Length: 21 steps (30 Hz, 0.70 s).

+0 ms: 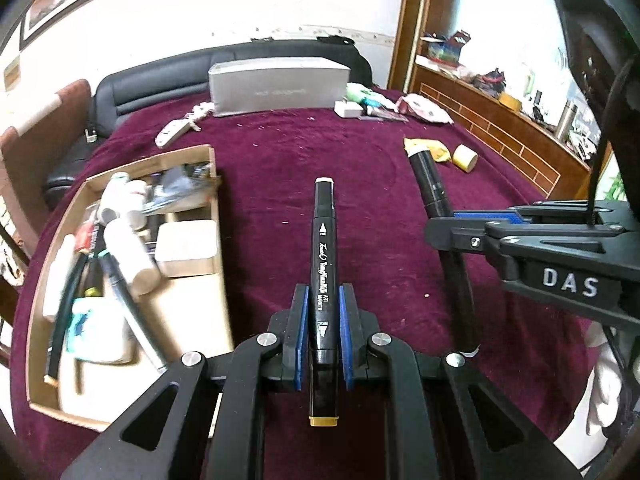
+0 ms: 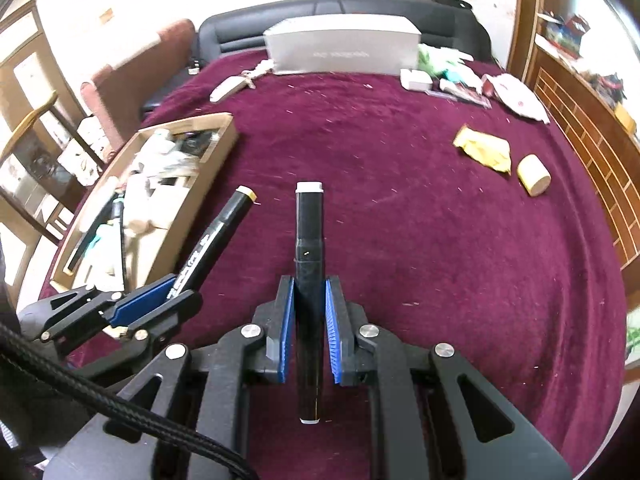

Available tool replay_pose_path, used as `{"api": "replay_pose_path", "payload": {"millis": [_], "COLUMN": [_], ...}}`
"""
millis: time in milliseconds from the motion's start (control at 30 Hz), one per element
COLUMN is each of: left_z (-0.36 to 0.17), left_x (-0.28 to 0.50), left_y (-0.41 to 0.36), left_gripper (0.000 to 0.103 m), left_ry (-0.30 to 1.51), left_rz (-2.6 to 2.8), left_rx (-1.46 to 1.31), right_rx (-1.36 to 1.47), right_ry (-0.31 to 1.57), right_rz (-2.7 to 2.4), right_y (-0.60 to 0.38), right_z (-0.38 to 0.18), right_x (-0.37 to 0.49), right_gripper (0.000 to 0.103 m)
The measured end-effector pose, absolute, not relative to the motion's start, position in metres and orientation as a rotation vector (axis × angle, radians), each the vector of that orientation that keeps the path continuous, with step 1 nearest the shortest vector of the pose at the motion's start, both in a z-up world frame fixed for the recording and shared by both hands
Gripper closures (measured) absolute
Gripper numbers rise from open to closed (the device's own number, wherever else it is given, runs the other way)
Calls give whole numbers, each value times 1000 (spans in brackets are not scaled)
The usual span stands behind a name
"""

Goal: Organize objects
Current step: 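Carry both black markers over the cardboard tray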

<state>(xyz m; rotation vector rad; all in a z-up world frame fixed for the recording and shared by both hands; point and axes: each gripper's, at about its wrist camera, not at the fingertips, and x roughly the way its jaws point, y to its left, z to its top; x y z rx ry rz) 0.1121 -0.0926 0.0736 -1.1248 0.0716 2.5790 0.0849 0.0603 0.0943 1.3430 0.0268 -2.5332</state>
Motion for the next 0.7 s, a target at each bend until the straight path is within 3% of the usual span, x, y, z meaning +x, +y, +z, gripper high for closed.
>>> {"api": "replay_pose_path", "payload": {"millis": [700], "left_z": [96], "left_x": [142], "left_y": [-199], "left_gripper": [92], "left_ry": [-4], "left_rz": [2788], "left_rx": [-1014], "right_rx": [1146], "right_ry": [189], "right_rz": [-2416], "right_y": [-64], "right_z": [151], "right_x": [111], "right_gripper": [90]}}
